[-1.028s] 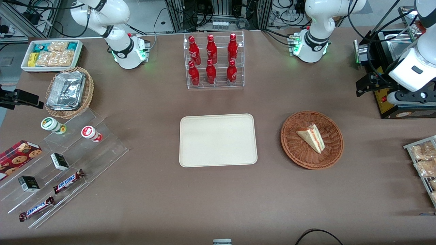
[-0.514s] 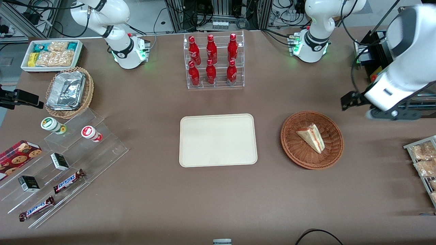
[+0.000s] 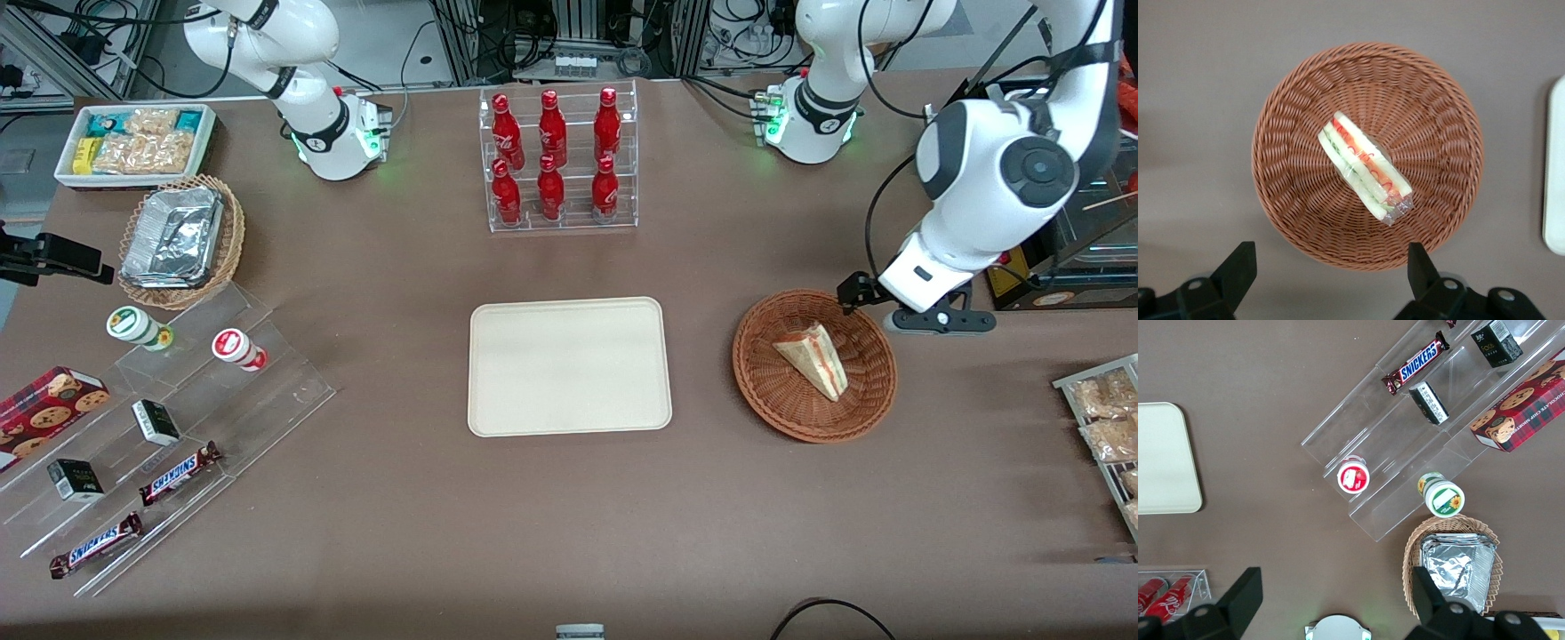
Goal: Place sandwich from basket to tray
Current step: 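Move the left gripper over the wicker basket toward the sandwich, then lower the left gripper and grasp the wrapped sandwich in the basket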
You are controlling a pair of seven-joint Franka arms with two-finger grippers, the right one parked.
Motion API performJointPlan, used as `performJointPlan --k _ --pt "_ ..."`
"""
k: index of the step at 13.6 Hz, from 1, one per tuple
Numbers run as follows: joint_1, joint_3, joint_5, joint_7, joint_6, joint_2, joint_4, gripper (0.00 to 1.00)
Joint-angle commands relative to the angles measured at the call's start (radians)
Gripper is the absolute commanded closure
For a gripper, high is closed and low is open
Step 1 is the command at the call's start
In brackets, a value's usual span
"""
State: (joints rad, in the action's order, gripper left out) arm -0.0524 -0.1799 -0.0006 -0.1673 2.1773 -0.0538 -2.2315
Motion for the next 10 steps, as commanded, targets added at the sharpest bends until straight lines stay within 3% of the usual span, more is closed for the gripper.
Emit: performJointPlan --k 1,5,10 --pt "0.055 0.003 0.011 -0.359 0.036 -0.008 -0.033 0.0" --pt "0.062 0.003 0.013 -0.742 0.168 0.064 -0.034 0.0" --pt "0.071 0.005 0.019 -0.842 0.243 0.172 -0.033 0.0"
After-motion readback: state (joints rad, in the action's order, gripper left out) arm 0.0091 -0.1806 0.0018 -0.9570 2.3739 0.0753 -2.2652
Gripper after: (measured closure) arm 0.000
